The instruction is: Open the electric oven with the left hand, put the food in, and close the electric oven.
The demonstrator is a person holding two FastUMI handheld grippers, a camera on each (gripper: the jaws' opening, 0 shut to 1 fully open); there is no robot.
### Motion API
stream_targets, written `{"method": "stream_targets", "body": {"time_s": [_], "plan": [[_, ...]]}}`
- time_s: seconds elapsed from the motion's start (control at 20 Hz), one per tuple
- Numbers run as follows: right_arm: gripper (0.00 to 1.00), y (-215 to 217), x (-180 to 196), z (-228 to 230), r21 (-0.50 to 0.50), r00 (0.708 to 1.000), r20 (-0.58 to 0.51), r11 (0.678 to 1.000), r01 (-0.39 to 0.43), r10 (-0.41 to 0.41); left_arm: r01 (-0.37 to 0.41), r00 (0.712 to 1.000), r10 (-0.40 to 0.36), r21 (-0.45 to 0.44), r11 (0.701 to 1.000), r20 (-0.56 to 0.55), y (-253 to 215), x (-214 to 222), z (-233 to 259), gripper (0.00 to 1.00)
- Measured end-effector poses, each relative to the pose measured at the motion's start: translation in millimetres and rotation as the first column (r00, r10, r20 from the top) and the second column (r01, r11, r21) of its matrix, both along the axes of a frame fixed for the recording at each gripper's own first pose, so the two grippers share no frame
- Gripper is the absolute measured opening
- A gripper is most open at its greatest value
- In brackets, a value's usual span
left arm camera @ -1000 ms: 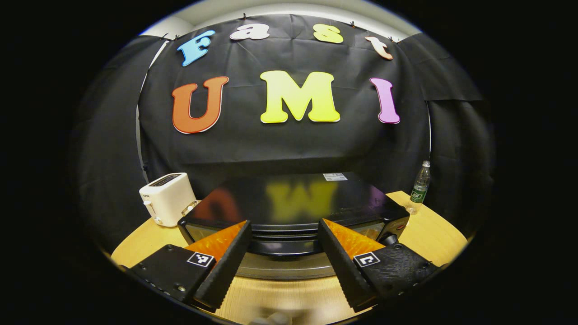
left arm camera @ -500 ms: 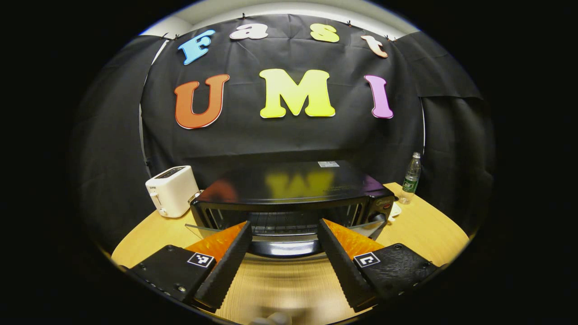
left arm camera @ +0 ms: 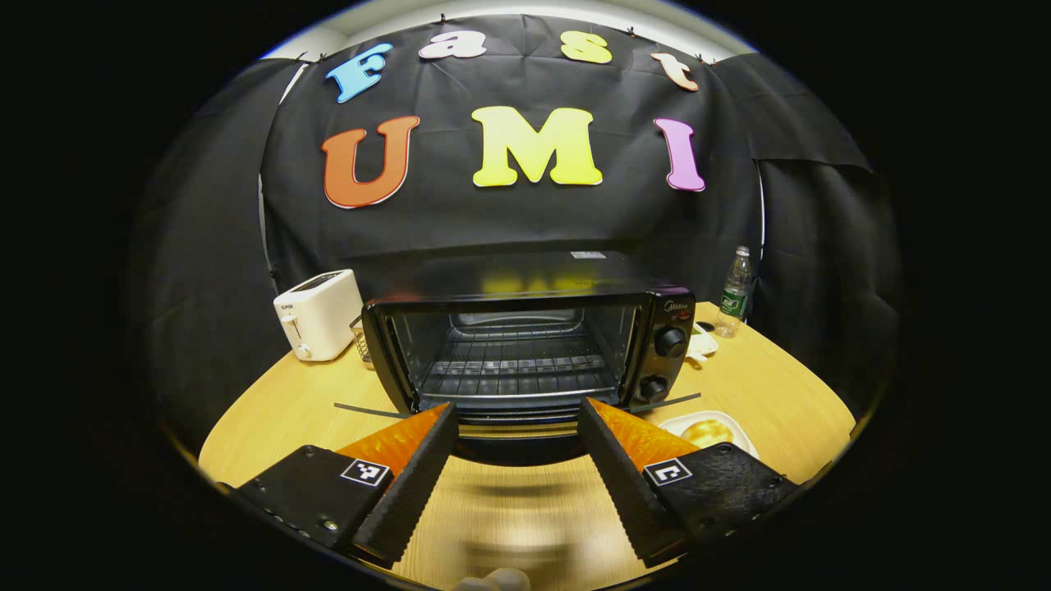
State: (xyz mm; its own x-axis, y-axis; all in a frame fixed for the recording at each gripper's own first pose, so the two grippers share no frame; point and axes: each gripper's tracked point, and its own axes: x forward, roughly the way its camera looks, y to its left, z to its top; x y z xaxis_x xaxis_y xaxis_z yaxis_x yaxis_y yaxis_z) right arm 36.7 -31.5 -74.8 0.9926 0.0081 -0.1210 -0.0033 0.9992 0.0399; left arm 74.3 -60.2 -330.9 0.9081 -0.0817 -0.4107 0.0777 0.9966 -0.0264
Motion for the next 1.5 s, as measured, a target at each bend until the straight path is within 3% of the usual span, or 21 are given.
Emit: {"method": "stream_targets", "body": {"time_s": [0.55, 1.0, 1.3, 1.5], "plan": [[0.98, 0, -8, -5, -0.008, 1.000, -0.007, 1.000, -0.005, 0.005, 0.001, 0.993, 0.000, 0.010, 1.000, -0.118, -1, -41, -51, 0.97], [1.00, 3, -10, -17, -0.013, 0.999, -0.036, 1.000, -0.014, 0.014, -0.017, 0.966, 0.010, -0.026, 1.000, -0.260, 0, -58, -101, 0.96], [0.99, -1, -11, -29, -0.006, 0.998, -0.064, 1.000, -0.008, 0.007, -0.005, 0.958, 0.000, -0.017, 1.000, -0.286, -5, -61, -106, 0.94], [1.00, -4, -10, -24, 0.001, 0.999, -0.051, 1.000, -0.001, 0.001, -0.008, 0.969, 0.003, -0.021, 1.000, -0.247, 0, -57, -94, 0.94]]}}
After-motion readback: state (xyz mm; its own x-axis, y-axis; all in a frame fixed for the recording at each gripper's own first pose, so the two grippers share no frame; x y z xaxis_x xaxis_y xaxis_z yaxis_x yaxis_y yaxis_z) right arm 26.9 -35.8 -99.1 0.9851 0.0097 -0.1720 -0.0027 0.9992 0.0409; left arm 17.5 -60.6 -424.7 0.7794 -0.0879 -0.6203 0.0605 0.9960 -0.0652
